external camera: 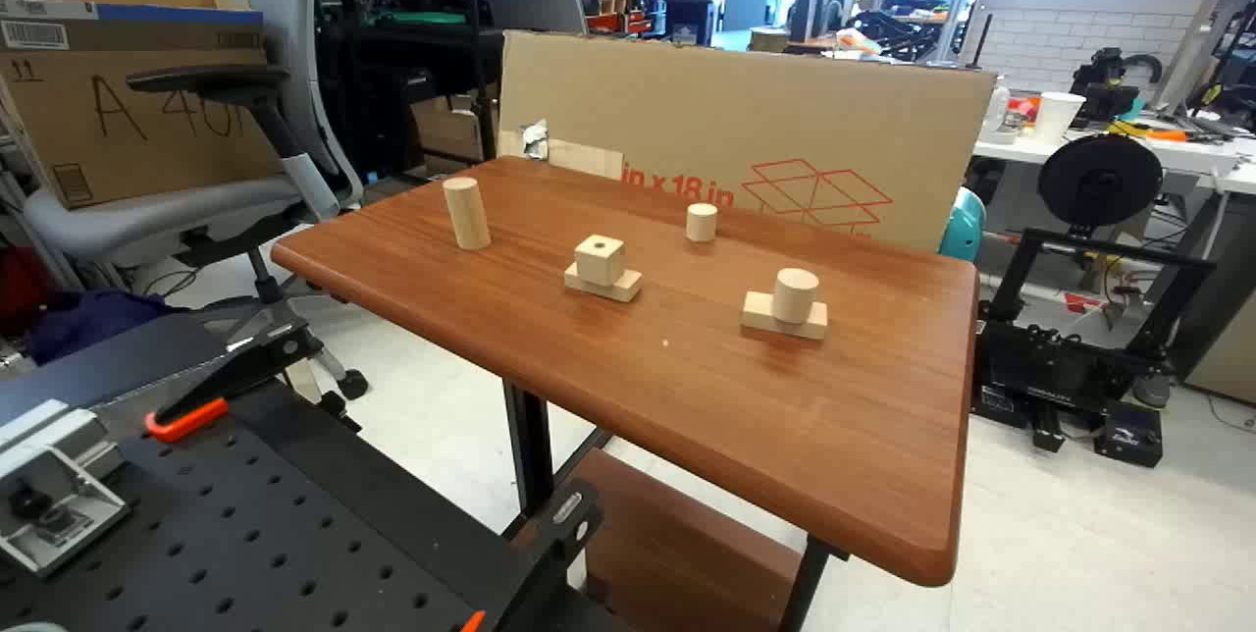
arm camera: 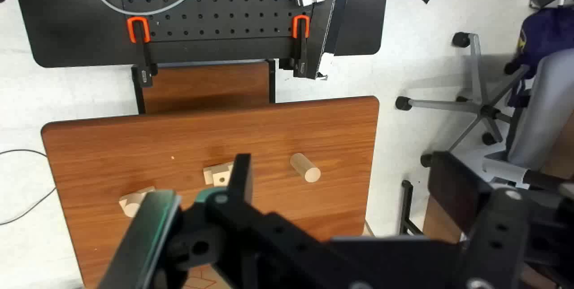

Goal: Stack the small cylinder on top of the cube square

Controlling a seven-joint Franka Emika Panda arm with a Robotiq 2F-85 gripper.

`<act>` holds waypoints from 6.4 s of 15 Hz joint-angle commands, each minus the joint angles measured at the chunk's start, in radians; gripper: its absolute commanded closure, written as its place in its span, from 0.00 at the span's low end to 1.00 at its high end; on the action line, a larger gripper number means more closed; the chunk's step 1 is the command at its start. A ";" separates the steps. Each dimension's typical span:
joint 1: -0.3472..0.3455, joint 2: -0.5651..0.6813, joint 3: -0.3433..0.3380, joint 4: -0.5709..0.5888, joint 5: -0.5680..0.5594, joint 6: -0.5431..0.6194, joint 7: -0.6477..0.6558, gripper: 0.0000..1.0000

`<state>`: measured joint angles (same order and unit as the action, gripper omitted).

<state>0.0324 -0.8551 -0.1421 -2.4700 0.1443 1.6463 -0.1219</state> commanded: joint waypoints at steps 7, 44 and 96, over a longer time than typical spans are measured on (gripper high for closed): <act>-0.019 0.003 0.012 0.006 0.010 -0.004 -0.011 0.00; -0.124 0.987 -0.026 0.305 -0.065 0.588 -0.220 0.00; -0.098 1.323 0.096 0.498 -0.198 0.702 0.086 0.92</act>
<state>-0.0861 0.5164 -0.0550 -1.9267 -0.0699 2.3399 -0.0760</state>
